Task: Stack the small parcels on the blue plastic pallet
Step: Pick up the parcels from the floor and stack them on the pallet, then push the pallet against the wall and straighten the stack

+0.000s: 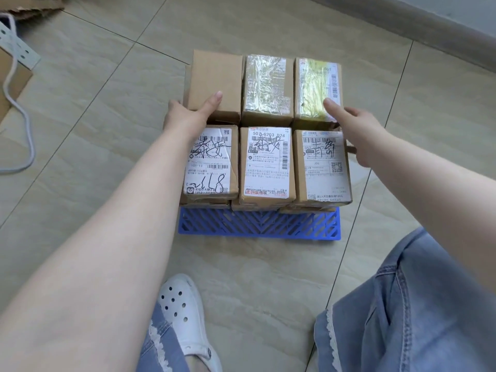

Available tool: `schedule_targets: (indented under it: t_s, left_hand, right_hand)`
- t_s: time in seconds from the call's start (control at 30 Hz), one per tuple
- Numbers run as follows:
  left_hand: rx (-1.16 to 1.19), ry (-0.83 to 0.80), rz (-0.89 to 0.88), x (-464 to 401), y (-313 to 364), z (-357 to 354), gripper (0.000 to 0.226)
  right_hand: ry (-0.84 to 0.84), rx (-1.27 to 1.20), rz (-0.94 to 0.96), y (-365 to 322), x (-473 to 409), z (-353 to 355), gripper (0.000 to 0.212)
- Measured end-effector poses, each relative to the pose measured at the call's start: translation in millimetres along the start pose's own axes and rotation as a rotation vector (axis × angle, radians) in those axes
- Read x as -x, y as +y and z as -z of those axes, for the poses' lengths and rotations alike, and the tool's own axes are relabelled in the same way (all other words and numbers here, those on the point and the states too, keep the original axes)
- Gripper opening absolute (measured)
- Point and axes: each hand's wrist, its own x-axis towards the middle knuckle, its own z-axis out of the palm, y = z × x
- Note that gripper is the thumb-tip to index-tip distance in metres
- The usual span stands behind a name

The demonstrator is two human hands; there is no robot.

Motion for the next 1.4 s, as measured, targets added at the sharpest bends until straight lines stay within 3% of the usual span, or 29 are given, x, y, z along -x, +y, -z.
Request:
schedule_targets:
  t_s: [0.13,0.33,0.43,0.53,0.57,0.67,0.77,0.83,0.93,1.03,1.1,1.2,1.23,1.3,1.4]
  left_hand:
    - [-0.024,-0.112,0.119,28.4,1.1,6.8,0.106]
    - [0.035,-0.280,0.244,36.7,-13.7,11.6,0.040]
    - [0.074,-0.257,0.260,34.9,-18.4,11.4,0.061]
    - [0.039,-0.062,0.231,39.1,-14.5,13.2,0.121]
    - [0.034,0.042,0.175,42.7,-11.4,13.9,0.123]
    - [0.126,0.289,-0.106,65.3,0.6,5.4,0.085]
    - [0.261,0.275,-0.225,99.2,6.4,-22.3,0.057]
    - [0.347,0.299,-0.213,115.7,0.3,-40.0,0.041]
    - [0.518,0.314,-0.170,136.8,-16.0,-49.0,0.015]
    - [0.462,0.280,-0.187,164.9,-51.2,-52.9,0.036]
    - [0.408,0.255,-0.073,178.8,-87.6,-60.5,0.040]
    - [0.441,0.222,0.312,177.6,-140.8,-80.3,0.028]
    - [0.523,0.188,0.469,174.7,-151.9,-87.1,0.020]
    - [0.674,0.089,0.720,164.8,-166.9,-100.1,0.025]
    - [0.738,0.005,0.823,142.6,-179.9,-115.0,0.046]
  right_hand:
    - [-0.043,-0.028,-0.061,13.7,5.7,-6.6,0.107]
    - [-0.049,-0.166,-0.121,23.2,12.3,-19.4,0.079]
    - [-0.008,-0.130,-0.144,20.2,14.3,-18.6,0.094]
    - [0.150,-0.088,-0.044,21.1,25.3,-13.0,0.107]
    - [0.217,-0.133,0.036,21.2,35.0,-11.5,0.103]
    - [0.321,-0.254,0.317,23.7,76.3,-23.6,0.062]
    - [0.116,-0.380,0.403,23.7,122.6,-57.2,0.020]
    - [0.005,-0.472,0.305,27.6,143.0,-77.5,0.015]
    - [-0.148,-0.539,-0.004,57.7,158.6,-98.9,0.029]
    - [-0.355,-0.454,-0.369,102.7,164.0,-114.9,0.042]
    - [-0.311,-0.478,-0.554,124.5,149.3,-123.4,0.057]
    - [-0.165,-0.525,-0.637,137.8,121.7,-131.4,0.065]
    - [-0.140,-0.532,-0.648,140.2,113.9,-135.2,0.062]
    - [-0.102,-0.565,-0.691,147.2,101.7,-145.0,0.051]
    - [-0.010,-0.676,-0.721,158.2,84.6,-156.4,0.044]
